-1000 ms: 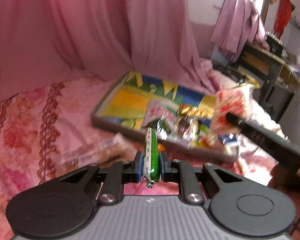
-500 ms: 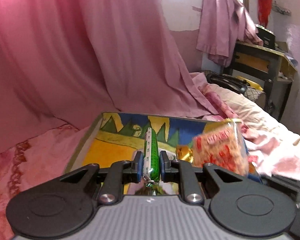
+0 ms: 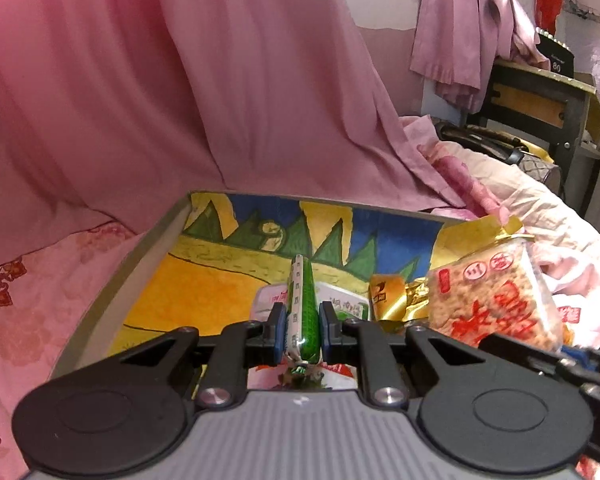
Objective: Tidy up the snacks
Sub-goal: 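Carry the green stick pack and rice cracker bag over the tray with both tools, then open both tools to drop the stick pack and cracker bag into the tray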
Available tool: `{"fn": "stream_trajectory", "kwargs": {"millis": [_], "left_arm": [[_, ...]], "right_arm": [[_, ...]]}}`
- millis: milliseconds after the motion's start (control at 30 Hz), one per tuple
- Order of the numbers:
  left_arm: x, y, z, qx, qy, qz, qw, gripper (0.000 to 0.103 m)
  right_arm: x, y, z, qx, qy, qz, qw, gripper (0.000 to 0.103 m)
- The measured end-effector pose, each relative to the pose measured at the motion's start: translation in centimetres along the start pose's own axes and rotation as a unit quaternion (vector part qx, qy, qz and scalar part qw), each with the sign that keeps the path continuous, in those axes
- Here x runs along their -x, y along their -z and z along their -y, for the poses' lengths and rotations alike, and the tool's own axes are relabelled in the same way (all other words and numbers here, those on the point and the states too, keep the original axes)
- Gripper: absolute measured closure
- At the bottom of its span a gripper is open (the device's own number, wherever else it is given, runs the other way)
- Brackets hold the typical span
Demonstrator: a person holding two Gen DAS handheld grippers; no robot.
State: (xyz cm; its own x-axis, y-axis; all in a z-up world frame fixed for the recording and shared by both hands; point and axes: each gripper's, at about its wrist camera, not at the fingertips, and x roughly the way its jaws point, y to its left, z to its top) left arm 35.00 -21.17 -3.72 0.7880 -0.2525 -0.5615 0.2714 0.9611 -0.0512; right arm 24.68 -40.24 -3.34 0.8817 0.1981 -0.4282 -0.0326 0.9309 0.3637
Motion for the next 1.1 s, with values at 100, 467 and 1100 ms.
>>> {"fn": "stream_trajectory", "kwargs": {"millis": [100, 467, 1100], "left_arm": [[-0.1, 0.2, 0.1, 0.002, -0.003, -0.004, 1.0, 0.084], [1.6, -0.7, -0.5, 0.006, 0.0, -0.001, 1.0, 0.045], [13.0, -1.6, -4.1, 0.065, -0.043, 0.092, 0.9927, 0.001]], "right_arm": [[-0.1, 0.0, -0.1, 0.002, 0.004, -0.004, 1.0, 0.075], [0.0, -0.6, 0.5, -0.019, 0.01, -0.02, 1.0, 0.058], [8.3, -2.3, -2.1, -0.007, 0.036, 0.117, 0.992, 0.004]]}}
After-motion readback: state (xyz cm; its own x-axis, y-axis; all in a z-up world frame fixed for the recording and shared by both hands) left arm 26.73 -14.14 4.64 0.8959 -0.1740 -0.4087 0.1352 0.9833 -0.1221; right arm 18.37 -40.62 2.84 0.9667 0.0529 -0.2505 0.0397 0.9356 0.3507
